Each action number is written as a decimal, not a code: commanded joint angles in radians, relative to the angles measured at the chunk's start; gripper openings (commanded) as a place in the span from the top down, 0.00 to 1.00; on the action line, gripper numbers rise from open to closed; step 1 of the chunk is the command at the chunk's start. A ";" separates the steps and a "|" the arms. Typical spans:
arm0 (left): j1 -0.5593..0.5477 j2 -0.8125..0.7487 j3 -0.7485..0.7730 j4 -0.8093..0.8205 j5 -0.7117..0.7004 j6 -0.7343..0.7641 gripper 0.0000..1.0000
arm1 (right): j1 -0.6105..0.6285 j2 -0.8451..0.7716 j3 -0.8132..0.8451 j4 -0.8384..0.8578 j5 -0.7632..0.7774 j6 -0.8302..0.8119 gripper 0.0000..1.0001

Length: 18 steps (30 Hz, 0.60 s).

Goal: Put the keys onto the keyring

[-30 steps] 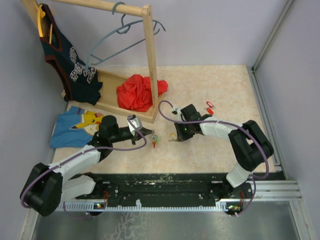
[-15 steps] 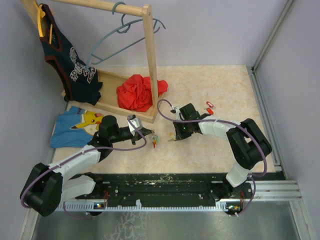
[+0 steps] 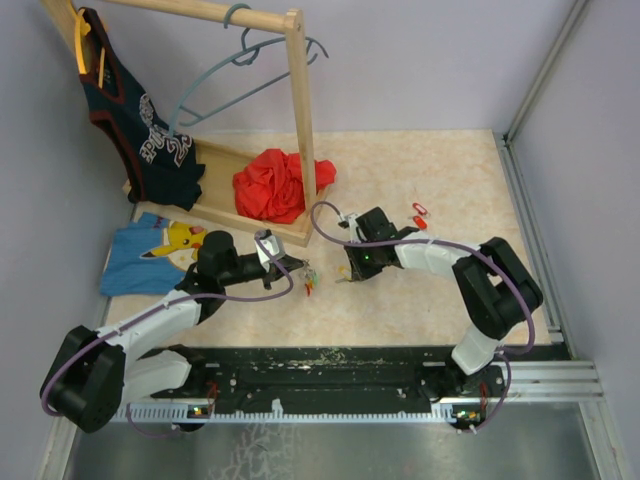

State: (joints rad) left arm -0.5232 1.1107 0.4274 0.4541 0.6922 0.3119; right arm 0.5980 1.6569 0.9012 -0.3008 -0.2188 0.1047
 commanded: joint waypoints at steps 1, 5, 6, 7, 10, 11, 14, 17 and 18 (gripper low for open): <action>0.003 -0.011 0.007 0.008 0.021 0.009 1.00 | 0.025 0.003 0.019 -0.093 0.067 -0.030 0.85; 0.002 -0.011 0.007 0.008 0.022 0.010 1.00 | 0.034 0.004 0.022 -0.099 0.078 -0.034 0.85; 0.002 -0.011 0.007 0.007 0.022 0.009 1.00 | 0.035 0.003 0.023 -0.101 0.081 -0.035 0.85; 0.002 -0.012 0.007 0.006 0.021 0.009 1.00 | 0.038 0.003 0.025 -0.102 0.083 -0.036 0.85; 0.002 -0.014 0.007 0.006 0.021 0.009 1.00 | 0.045 0.004 0.029 -0.110 0.096 -0.039 0.85; 0.002 -0.014 0.007 0.006 0.021 0.009 1.00 | 0.049 0.004 0.030 -0.112 0.101 -0.040 0.85; 0.001 -0.014 0.008 0.006 0.021 0.009 1.00 | 0.053 0.005 0.031 -0.117 0.107 -0.043 0.85; 0.003 -0.016 0.007 0.006 0.023 0.009 1.00 | 0.058 0.004 0.031 -0.119 0.111 -0.045 0.86; 0.002 -0.017 0.006 0.006 0.023 0.009 1.00 | 0.058 0.005 0.030 -0.120 0.113 -0.045 0.86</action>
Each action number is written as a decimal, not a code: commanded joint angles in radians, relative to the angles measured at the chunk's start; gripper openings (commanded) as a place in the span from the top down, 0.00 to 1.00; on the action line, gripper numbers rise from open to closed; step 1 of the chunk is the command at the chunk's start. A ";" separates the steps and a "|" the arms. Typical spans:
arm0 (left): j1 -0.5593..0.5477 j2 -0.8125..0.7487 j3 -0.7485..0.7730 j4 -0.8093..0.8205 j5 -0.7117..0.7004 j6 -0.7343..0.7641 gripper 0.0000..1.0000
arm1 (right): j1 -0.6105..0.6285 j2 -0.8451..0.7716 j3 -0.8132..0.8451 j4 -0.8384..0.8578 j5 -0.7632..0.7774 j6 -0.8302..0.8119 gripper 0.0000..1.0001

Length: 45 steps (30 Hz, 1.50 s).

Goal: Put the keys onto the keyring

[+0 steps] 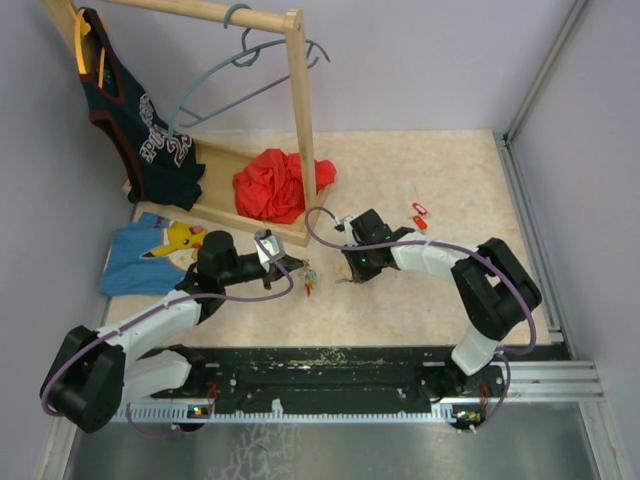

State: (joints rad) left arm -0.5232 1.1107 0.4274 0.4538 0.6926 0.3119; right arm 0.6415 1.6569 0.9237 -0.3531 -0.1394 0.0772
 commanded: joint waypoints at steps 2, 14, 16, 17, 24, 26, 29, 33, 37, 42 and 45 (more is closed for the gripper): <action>0.003 -0.018 0.005 0.006 0.023 0.009 1.00 | 0.019 0.006 0.009 -0.071 0.037 -0.019 0.86; 0.003 -0.020 0.004 0.008 0.023 0.007 1.00 | 0.032 0.023 0.007 -0.054 0.035 -0.023 0.92; 0.002 -0.020 0.004 0.009 0.022 0.007 1.00 | 0.036 0.026 0.010 -0.056 0.037 -0.026 0.94; 0.003 -0.020 0.004 0.009 0.022 0.008 1.00 | 0.038 0.023 0.010 -0.058 0.037 -0.028 0.97; 0.002 -0.016 0.001 0.016 0.022 0.006 1.00 | 0.041 -0.074 0.010 -0.064 0.061 -0.056 1.00; 0.003 -0.013 0.003 0.017 0.022 0.005 1.00 | 0.043 -0.110 0.014 -0.061 0.050 -0.077 1.00; 0.002 -0.008 0.003 0.019 0.029 0.007 1.00 | 0.043 -0.162 0.022 -0.053 0.031 -0.116 1.00; 0.003 0.000 0.001 0.021 0.041 0.014 1.00 | 0.043 -0.220 0.041 -0.047 0.020 -0.151 1.00; 0.005 -0.003 -0.005 0.030 0.061 0.032 1.00 | 0.043 -0.290 0.044 -0.018 -0.014 -0.191 1.00; 0.017 -0.019 -0.026 0.062 0.096 0.057 1.00 | 0.044 -0.368 0.036 0.016 -0.081 -0.243 1.00; 0.026 -0.019 -0.027 0.066 0.125 0.070 1.00 | 0.048 -0.403 0.014 0.043 -0.172 -0.275 1.00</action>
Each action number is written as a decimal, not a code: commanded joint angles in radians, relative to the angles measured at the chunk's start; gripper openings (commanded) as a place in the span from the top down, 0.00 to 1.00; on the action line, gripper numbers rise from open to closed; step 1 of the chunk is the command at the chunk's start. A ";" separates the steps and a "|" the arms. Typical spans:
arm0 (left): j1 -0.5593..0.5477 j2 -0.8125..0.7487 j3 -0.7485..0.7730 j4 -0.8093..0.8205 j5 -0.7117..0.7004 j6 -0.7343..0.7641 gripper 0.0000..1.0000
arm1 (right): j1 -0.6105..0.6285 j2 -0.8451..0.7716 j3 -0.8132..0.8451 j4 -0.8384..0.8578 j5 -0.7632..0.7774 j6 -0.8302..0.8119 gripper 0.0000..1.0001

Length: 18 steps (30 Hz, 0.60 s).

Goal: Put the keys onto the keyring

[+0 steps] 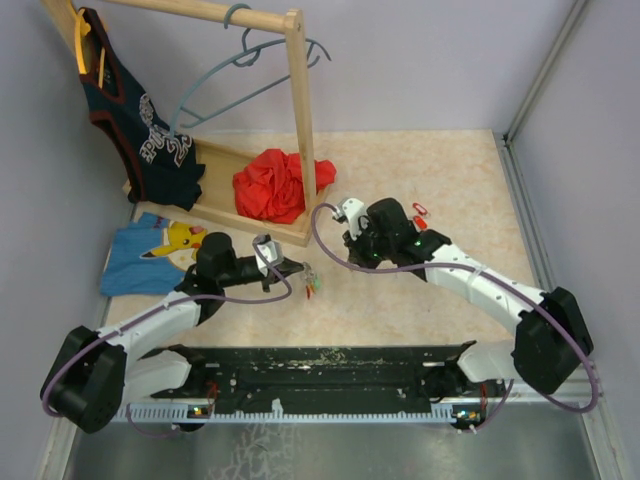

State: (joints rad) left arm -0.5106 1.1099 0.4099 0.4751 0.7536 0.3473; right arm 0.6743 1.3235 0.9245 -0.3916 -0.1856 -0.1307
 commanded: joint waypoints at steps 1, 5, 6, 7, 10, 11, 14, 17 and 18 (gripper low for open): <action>0.015 -0.017 -0.010 0.046 0.075 0.039 1.00 | 0.024 -0.081 0.006 0.089 -0.158 -0.084 1.00; 0.023 -0.010 -0.010 0.052 0.104 0.044 1.00 | 0.057 -0.112 -0.019 0.122 -0.196 -0.163 1.00; 0.025 -0.010 -0.010 0.054 0.111 0.040 1.00 | 0.061 -0.112 -0.018 0.120 -0.196 -0.181 1.00; 0.027 -0.009 -0.012 0.062 0.119 0.036 1.00 | 0.063 -0.111 -0.013 0.114 -0.202 -0.200 1.00; 0.028 -0.001 -0.014 0.093 0.142 0.020 1.00 | 0.075 -0.107 -0.001 0.113 -0.226 -0.254 1.00; 0.029 0.001 -0.014 0.100 0.151 0.017 1.00 | 0.084 -0.111 -0.002 0.121 -0.228 -0.281 1.00; 0.032 0.007 -0.019 0.125 0.175 0.003 1.00 | 0.115 -0.125 -0.020 0.168 -0.226 -0.336 1.00; 0.034 0.012 -0.022 0.133 0.190 0.002 1.00 | 0.151 -0.126 -0.022 0.177 -0.208 -0.382 1.00; 0.035 0.012 -0.024 0.134 0.198 0.004 1.00 | 0.164 -0.122 -0.020 0.177 -0.198 -0.395 1.00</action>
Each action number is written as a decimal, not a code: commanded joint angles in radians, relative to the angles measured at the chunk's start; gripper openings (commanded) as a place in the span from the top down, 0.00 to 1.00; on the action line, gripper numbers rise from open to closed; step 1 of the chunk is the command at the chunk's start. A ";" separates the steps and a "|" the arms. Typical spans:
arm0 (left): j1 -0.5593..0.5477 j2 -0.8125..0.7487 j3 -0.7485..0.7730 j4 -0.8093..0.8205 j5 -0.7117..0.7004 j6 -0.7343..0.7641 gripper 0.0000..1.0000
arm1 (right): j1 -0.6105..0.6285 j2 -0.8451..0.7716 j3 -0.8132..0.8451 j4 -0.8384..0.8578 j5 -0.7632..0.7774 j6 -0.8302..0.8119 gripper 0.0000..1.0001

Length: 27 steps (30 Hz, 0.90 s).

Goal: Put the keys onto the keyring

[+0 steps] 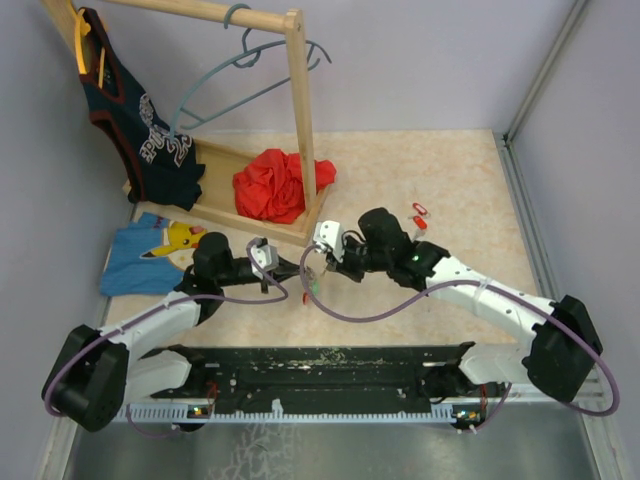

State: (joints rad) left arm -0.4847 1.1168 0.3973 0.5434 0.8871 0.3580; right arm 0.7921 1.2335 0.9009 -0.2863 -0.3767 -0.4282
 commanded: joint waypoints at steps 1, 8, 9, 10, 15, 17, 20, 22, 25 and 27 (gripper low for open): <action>0.010 0.006 -0.012 0.066 0.071 -0.004 1.00 | 0.060 -0.030 0.003 0.074 0.001 -0.110 1.00; 0.012 -0.016 -0.035 0.072 0.091 0.021 1.00 | 0.098 -0.029 -0.016 0.110 0.020 -0.142 1.00; 0.012 -0.018 -0.037 0.072 0.094 0.023 1.00 | 0.102 -0.029 -0.020 0.117 0.024 -0.145 1.00; 0.012 -0.020 -0.040 0.072 0.096 0.027 1.00 | 0.103 -0.032 -0.025 0.127 0.026 -0.148 1.00; 0.012 -0.020 -0.040 0.072 0.098 0.031 1.00 | 0.115 -0.022 -0.027 0.129 0.027 -0.158 1.00; 0.012 -0.019 -0.041 0.072 0.098 0.031 1.00 | 0.122 -0.019 -0.025 0.126 0.028 -0.162 1.00; 0.012 -0.014 -0.039 0.075 0.102 0.032 1.00 | 0.127 -0.014 -0.026 0.126 0.024 -0.166 1.00; 0.012 -0.011 -0.038 0.075 0.105 0.032 1.00 | 0.132 -0.010 -0.025 0.128 0.028 -0.168 1.00; 0.012 -0.013 -0.038 0.075 0.107 0.032 1.00 | 0.138 -0.003 -0.024 0.133 0.040 -0.174 1.00; 0.012 -0.014 -0.039 0.074 0.108 0.033 1.00 | 0.142 0.003 -0.020 0.133 0.042 -0.177 1.00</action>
State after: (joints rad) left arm -0.4793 1.1156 0.3599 0.5697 0.9604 0.3756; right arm 0.9169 1.2324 0.8639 -0.2131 -0.3374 -0.5854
